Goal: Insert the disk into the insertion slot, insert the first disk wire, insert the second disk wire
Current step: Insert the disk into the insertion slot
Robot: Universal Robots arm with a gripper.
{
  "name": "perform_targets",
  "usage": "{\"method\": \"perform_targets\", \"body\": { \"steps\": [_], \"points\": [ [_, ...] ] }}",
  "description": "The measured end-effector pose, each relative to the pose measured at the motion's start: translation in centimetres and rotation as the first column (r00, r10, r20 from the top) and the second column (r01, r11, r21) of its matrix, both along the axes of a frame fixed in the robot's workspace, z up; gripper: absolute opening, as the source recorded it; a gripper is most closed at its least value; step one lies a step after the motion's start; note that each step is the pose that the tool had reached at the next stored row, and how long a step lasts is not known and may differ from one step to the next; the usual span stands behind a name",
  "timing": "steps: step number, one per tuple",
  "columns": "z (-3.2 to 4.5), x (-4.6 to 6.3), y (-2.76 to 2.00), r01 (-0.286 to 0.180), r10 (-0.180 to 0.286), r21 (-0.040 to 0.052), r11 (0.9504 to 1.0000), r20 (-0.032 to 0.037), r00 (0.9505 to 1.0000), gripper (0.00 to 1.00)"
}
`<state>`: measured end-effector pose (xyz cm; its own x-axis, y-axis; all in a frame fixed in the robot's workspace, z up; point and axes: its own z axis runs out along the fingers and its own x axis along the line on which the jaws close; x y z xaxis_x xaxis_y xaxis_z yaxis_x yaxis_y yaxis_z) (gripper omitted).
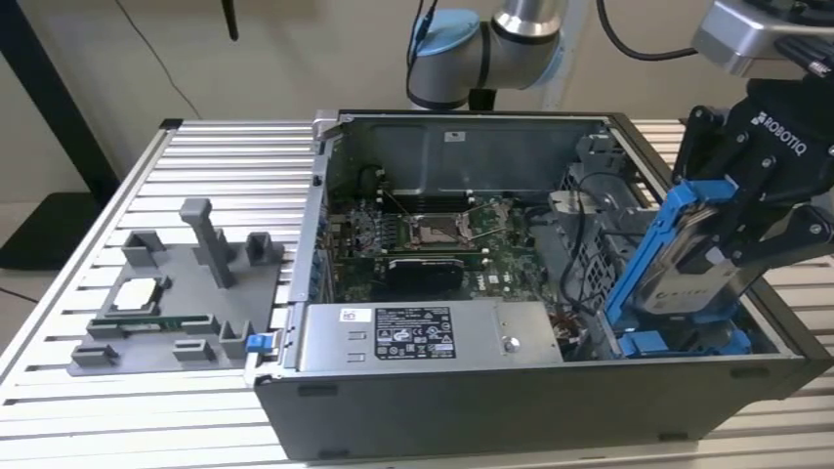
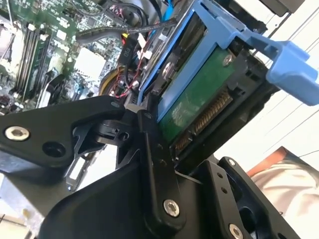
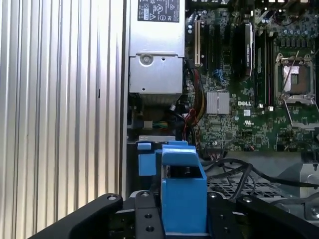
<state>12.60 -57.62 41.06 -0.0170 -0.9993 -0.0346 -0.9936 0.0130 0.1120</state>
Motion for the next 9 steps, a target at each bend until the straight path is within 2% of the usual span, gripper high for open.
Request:
{"method": "perform_targets", "body": {
  "steps": [2, 4, 5, 9],
  "points": [
    [0.59, 0.07, 0.0, 0.0, 0.0, 0.0001, 1.0, -0.0014, 1.0, 0.0],
    [0.88, 0.14, -0.02, 0.0, 0.0, 0.0004, 1.0, -0.0114, 0.9999, 0.0],
    [0.9, 0.16, -0.02, 0.0, 0.0, 0.0002, 1.0, -0.014, 0.9999, 0.0],
    [0.89, 0.42, -0.08, 0.0, 0.0, 0.0, 1.0, -0.0144, 0.9999, 0.0]
  ]
}}
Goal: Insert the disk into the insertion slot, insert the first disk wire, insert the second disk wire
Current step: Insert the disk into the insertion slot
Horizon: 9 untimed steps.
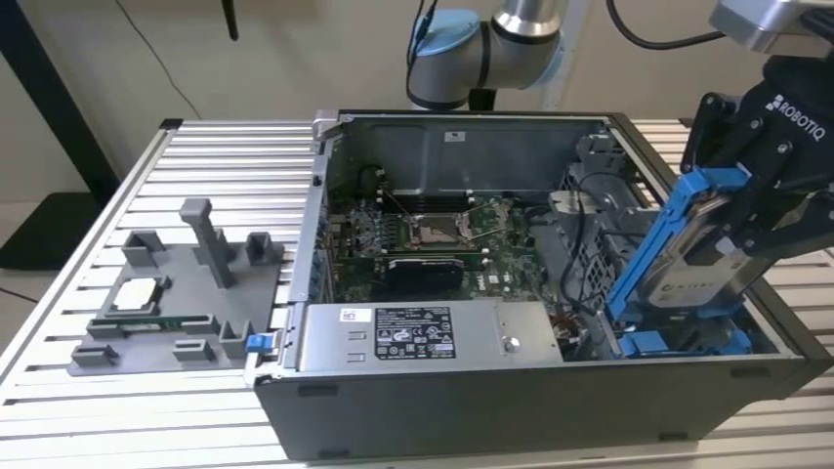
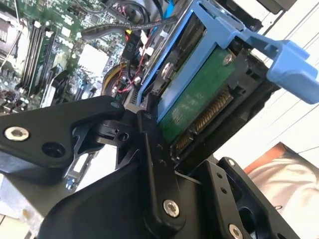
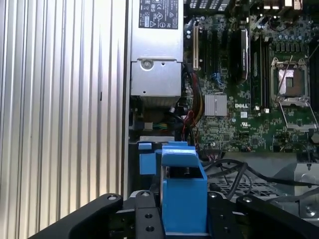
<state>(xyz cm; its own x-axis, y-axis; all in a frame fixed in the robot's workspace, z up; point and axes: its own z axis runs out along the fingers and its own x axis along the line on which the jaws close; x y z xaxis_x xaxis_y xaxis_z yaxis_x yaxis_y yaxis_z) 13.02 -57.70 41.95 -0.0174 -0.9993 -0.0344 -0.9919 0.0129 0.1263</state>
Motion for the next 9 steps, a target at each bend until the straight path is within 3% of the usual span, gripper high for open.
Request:
{"method": "perform_targets", "body": {
  "steps": [2, 6, 9],
  "points": [
    [-0.09, 0.07, -0.15, 0.0, 0.0, 0.0001, 1.0, -0.0017, 1.0, 0.0],
    [-0.36, 0.2, -0.38, 0.0, 0.0, 0.0004, 1.0, -0.0268, 0.9996, 0.0],
    [-0.55, 0.43, -0.44, 0.0, 0.0, 0.0003, 1.0, -0.0272, 0.9996, 0.0]
  ]
}}
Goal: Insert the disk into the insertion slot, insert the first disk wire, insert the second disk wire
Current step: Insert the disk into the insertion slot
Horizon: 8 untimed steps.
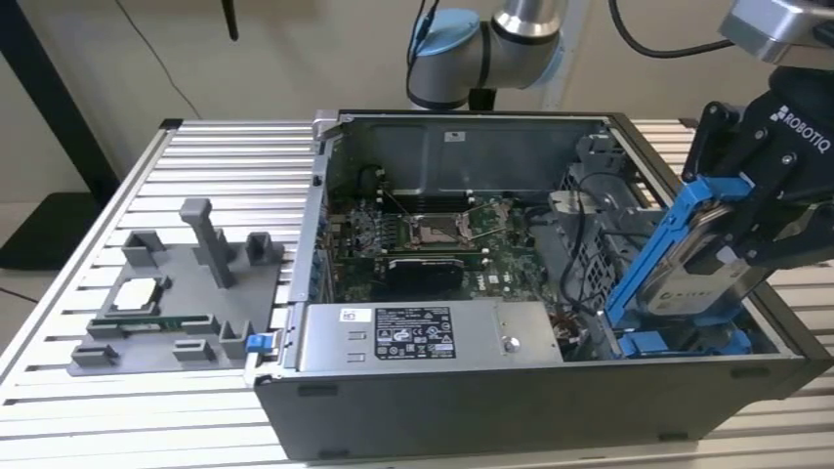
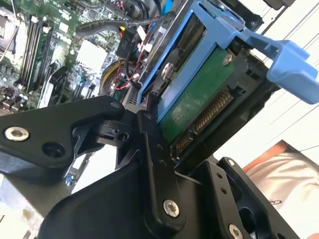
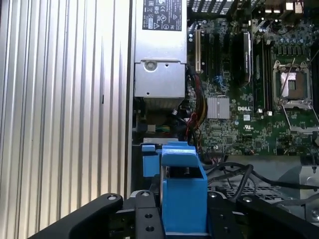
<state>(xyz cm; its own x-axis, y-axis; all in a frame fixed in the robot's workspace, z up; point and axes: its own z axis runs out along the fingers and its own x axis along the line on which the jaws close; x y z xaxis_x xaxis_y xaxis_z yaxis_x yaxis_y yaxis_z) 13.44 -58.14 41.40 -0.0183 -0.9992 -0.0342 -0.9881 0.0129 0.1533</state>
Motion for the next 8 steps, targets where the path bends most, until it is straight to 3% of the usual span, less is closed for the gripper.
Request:
{"method": "perform_targets", "body": {
  "steps": [8],
  "points": [
    [-0.47, 0.63, 0.0, 0.0, 0.0, 0.0, 1.0, -0.0021, 1.0, 0.0]
  ]
}}
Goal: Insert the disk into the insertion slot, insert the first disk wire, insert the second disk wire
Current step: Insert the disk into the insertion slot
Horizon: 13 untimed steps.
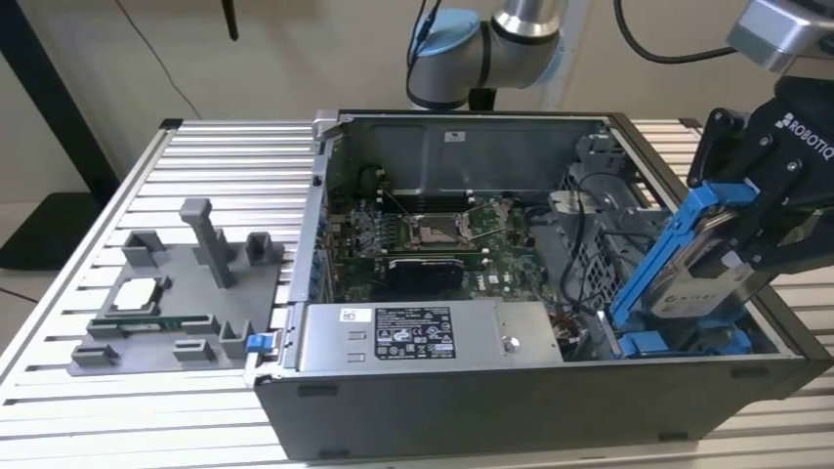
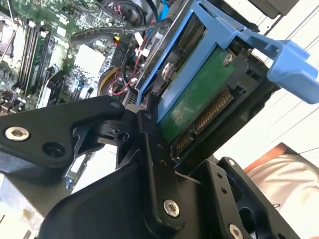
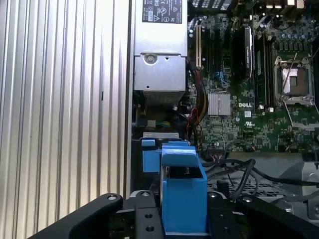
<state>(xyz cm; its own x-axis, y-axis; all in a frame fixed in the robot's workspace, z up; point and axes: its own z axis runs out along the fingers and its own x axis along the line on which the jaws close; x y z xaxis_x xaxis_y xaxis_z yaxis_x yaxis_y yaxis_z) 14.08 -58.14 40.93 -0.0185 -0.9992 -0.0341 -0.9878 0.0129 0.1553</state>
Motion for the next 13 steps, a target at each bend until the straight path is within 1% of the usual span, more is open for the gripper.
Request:
{"method": "perform_targets", "body": {
  "steps": [8, 13],
  "points": [
    [-0.11, -0.2, 0.02, 0.0, 0.0, 0.0015, 1.0, -0.0004, 1.0, 0.0],
    [-0.77, -0.21, 0.1, 0.0, 0.0, 0.0015, 1.0, -0.0014, 1.0, 0.0]
  ]
}}
